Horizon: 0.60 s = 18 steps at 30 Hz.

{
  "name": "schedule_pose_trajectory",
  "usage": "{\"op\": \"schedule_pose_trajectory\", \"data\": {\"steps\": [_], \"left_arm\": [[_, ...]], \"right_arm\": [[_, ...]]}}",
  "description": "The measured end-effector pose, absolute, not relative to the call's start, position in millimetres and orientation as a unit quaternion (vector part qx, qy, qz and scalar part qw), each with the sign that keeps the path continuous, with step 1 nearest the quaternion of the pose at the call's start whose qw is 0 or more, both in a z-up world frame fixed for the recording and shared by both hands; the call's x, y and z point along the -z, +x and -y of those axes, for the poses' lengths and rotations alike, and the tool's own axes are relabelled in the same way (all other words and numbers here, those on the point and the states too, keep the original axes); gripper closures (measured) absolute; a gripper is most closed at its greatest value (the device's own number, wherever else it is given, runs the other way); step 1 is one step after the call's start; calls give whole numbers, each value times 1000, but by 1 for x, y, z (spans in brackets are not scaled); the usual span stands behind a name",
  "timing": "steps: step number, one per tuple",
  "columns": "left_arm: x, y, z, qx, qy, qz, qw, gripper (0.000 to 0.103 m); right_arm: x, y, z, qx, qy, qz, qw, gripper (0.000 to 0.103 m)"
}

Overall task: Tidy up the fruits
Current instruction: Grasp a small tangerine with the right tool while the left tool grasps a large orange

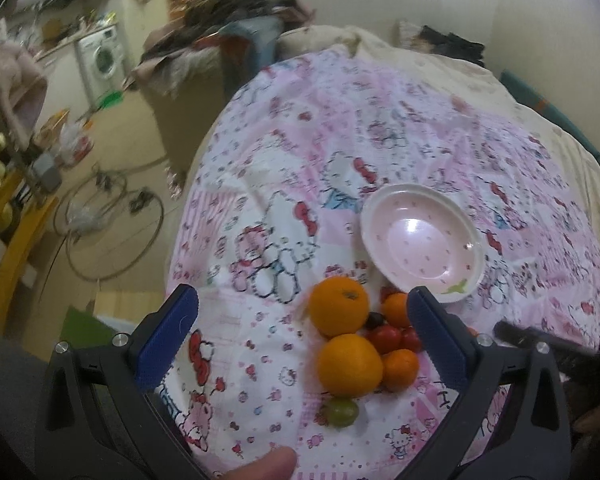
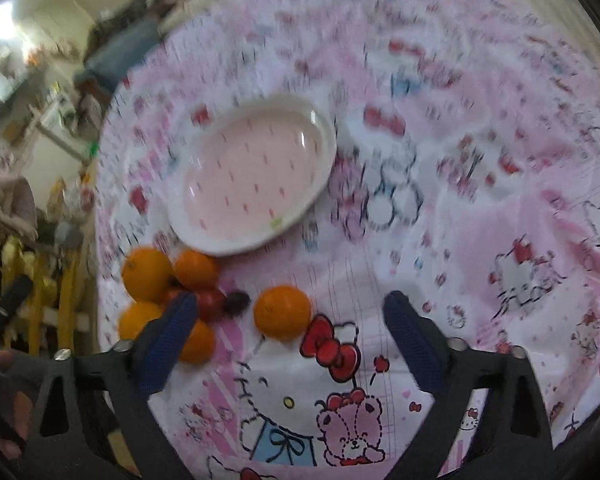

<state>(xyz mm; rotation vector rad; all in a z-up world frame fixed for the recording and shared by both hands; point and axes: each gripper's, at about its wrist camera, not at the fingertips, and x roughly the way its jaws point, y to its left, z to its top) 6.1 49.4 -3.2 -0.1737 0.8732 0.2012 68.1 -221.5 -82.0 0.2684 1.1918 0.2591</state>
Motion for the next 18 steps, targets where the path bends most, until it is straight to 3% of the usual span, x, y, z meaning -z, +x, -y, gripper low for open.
{"op": "schedule_pose_trajectory", "data": {"steps": [2,9,12,15,18], "left_arm": [[6,7,-56,-104,-94,-429,892,0],[18,11,-57,-101,-97,-459,877,0],[26,14,-54,-91,-97,-476,869,0],[37,17,-51,-81,-98,-498,858,0],[49,20,-46,-67,-106,-523,843,0]], "right_arm": [[93,73,209,-128,95,-573,804,19],[120,86,187,-126,33,-596,792,27],[130,86,183,-131,25,-609,782,37],[127,82,177,-157,18,-603,782,58],[121,79,175,-162,7,-596,787,58]]}}
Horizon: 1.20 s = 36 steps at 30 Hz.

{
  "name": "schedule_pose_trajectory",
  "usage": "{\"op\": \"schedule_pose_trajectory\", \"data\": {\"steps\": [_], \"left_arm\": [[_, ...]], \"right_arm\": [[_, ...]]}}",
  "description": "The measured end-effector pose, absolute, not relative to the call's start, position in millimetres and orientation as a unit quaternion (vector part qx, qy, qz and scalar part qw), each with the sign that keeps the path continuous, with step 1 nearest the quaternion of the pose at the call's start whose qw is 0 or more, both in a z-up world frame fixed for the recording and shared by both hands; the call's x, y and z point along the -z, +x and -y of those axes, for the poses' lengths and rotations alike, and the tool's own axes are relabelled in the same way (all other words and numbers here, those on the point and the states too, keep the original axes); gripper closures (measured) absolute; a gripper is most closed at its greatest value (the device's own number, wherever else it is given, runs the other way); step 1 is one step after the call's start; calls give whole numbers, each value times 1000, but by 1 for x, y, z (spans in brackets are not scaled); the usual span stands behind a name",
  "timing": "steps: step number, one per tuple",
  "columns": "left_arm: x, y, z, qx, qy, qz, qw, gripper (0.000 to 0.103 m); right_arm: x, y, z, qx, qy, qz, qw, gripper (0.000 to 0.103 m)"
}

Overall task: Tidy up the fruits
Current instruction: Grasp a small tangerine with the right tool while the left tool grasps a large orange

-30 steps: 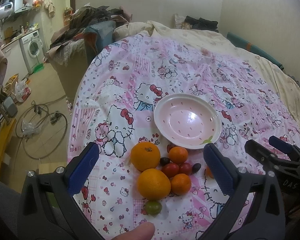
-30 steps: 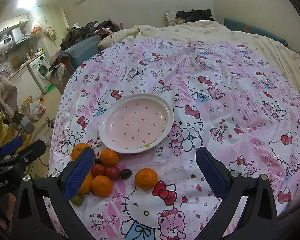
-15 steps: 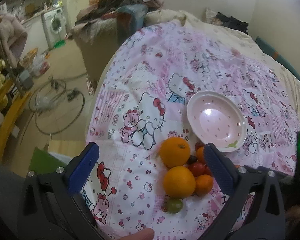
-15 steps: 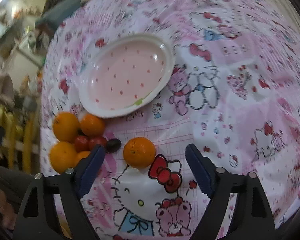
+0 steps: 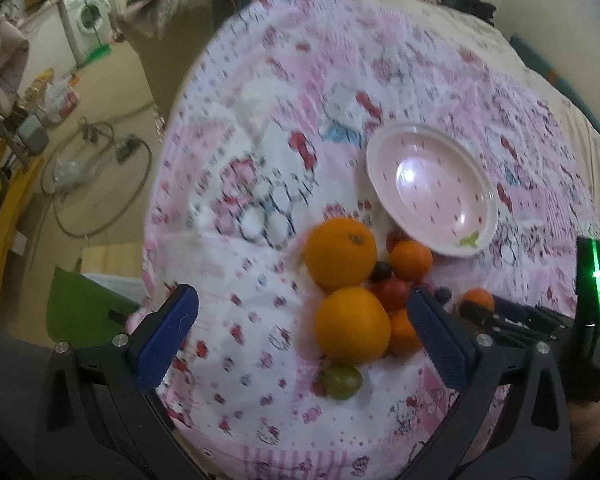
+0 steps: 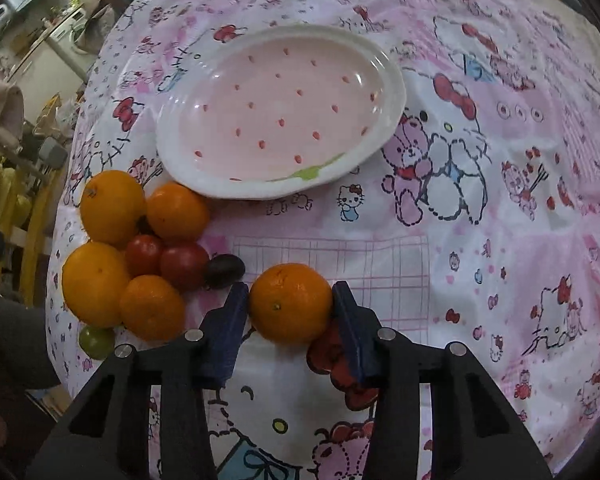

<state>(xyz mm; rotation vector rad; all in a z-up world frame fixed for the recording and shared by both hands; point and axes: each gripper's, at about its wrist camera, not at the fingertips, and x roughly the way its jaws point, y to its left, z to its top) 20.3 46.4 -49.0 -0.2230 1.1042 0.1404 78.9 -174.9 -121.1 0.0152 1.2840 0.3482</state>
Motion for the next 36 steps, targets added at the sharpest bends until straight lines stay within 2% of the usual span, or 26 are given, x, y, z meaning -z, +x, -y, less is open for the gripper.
{"op": "schedule_pose_trajectory", "data": {"steps": [12,15,16,18,22,27,36], "left_arm": [[101,36,-26,-50,-122,-604,786,2],[110,38,-21,-36,-124,-619,774,14],[112,39,-20,-29,-128,-621,773,24],[115,42,-16,-15,-138,-625,768,36],[114,43,-9,-23,-126,-624,771,47],[113,43,-10,-26,-125,-623,772,51],[87,29,-7,-15,-88,-583,808,52]], "right_arm": [[83,63,201,-175,77,-550,813,59],[81,62,207,-170,87,-547,815,59],[80,62,210,-168,92,-546,815,59],[79,61,213,-166,94,-543,818,59],[78,56,220,-165,94,-540,820,59],[74,56,225,-164,99,-533,824,59],[67,57,220,-168,94,-522,831,59]]}}
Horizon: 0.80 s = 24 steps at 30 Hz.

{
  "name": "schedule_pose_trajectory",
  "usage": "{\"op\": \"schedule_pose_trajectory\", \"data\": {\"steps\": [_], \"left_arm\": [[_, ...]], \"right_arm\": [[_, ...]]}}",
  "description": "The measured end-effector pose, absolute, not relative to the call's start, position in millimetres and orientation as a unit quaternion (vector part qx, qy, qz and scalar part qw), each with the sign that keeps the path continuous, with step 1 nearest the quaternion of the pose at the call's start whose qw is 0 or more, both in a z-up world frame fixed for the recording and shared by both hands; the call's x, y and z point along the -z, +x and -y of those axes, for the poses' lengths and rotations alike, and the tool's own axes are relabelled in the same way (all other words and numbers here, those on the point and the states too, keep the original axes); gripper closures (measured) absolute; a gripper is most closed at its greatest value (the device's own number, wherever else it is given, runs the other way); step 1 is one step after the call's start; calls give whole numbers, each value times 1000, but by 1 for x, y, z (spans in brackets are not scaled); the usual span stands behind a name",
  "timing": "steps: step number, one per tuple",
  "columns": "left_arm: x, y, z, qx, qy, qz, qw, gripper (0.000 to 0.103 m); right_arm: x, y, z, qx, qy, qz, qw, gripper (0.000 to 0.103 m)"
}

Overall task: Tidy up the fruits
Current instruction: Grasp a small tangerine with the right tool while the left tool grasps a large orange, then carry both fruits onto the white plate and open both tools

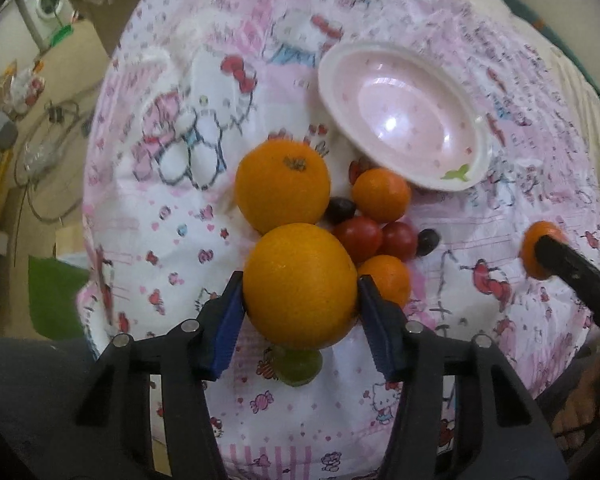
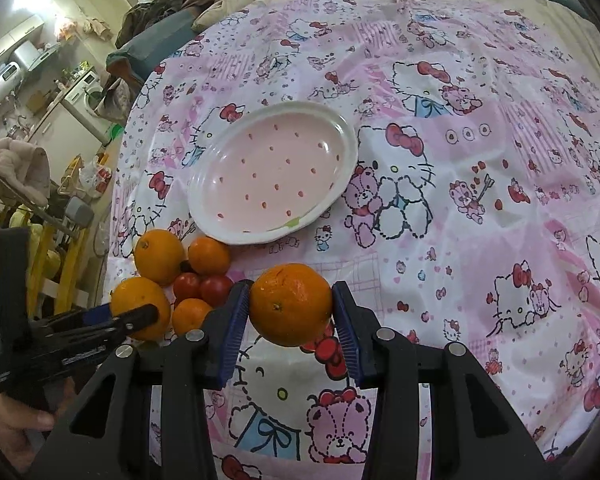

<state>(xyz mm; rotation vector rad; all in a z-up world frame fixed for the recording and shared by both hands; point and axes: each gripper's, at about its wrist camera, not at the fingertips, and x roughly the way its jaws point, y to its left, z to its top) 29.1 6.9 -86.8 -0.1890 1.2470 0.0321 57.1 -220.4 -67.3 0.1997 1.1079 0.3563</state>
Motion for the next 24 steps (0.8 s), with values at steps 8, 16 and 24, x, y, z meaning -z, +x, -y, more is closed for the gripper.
{"op": "schedule_pose_trajectory", "data": {"steps": [8,16,24], "left_arm": [[30,22,-2,-2,-49,-516,855,52],[-5,53,4,20,-37,-488,872,52],[-4,100,12,35,-34,-501,864,52]], "right_arm": [[55,58,218,-175,100,-505,840,59],[20,60,224,-195,107,-443,868,59],[10,90,237,-193,112,-439,871,59]]}}
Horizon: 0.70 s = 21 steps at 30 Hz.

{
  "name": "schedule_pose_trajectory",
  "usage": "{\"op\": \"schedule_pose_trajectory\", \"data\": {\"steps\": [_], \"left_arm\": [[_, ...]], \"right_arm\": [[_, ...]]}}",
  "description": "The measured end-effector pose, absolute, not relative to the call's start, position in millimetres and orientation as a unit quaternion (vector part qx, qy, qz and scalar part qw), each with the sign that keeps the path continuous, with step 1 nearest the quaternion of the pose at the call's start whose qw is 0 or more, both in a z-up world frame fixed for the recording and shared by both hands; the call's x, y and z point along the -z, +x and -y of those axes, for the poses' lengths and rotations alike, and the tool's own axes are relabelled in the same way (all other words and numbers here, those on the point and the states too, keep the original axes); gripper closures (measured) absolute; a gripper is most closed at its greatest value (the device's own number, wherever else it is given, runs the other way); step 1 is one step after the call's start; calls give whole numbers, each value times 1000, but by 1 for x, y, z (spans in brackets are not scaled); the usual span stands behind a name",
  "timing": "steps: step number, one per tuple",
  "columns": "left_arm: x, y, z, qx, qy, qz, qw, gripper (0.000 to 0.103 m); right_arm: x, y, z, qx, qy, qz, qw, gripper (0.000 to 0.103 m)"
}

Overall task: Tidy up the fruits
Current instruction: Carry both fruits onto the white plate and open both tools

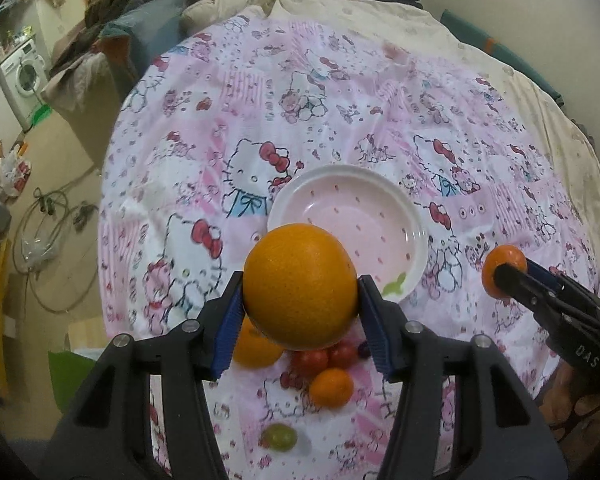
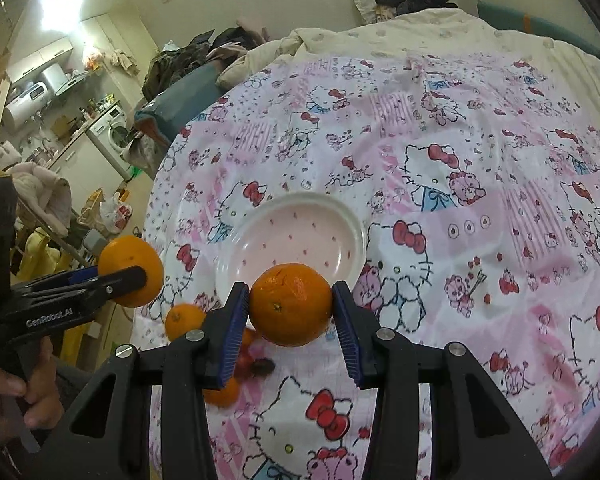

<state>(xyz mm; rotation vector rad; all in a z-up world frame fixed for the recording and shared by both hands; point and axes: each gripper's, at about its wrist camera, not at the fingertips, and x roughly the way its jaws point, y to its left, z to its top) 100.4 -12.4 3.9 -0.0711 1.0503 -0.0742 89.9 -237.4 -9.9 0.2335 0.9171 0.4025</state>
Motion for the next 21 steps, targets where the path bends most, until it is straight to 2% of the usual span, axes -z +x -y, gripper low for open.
{"op": "schedule_pose_trajectory", "data": {"steps": [12,21], "left_arm": [[11,160,21,43,5,-510,859,52],[39,180,7,31,-7,-529,848,52]], "right_arm": [[24,152,235,-186,101,-462,862,59],[74,205,208,-192,43,-512,836,59]]}}
